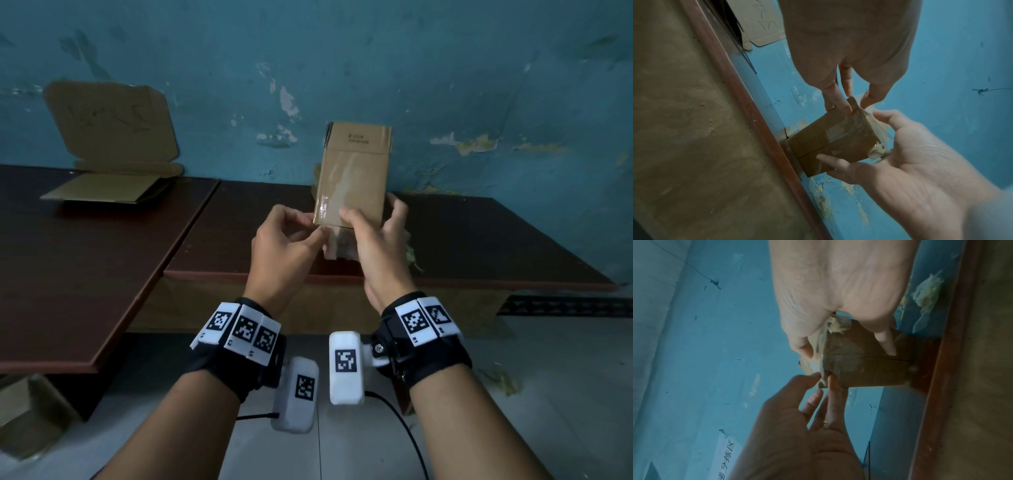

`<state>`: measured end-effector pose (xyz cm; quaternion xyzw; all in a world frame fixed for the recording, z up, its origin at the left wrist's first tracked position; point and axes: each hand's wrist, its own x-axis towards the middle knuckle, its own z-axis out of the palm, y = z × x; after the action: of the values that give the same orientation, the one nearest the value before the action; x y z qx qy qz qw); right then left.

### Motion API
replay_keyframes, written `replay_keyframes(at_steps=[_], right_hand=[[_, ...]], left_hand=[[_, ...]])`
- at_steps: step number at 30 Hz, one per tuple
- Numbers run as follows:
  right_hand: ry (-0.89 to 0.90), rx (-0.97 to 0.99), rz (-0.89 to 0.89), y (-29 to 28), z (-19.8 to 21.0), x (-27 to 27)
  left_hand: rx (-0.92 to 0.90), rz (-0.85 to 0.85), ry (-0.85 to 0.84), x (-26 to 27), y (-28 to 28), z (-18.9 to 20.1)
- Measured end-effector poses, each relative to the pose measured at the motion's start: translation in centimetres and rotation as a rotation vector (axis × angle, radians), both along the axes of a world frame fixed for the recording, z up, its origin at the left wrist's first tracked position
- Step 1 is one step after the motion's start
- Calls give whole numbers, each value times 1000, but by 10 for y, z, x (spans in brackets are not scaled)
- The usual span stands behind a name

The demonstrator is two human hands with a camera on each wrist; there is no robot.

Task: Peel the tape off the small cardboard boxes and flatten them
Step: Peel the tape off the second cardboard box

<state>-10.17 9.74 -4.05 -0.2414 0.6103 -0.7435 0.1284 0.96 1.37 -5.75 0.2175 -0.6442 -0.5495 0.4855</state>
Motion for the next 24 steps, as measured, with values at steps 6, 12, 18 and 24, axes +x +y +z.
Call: replay_keyframes(at_steps=[6, 12, 18, 24], right_hand=[[-64, 76, 60, -10, -7, 5], [-365, -6, 73, -17, -16, 11], [-377, -13, 52, -8, -14, 4], [-324, 116, 80, -10, -16, 1]], left_hand=[[18, 122, -98, -4, -4, -6], [-14, 188, -139, -6, -8, -10], [-112, 206, -247, -3, -5, -8], [-173, 257, -297, 1, -1, -5]])
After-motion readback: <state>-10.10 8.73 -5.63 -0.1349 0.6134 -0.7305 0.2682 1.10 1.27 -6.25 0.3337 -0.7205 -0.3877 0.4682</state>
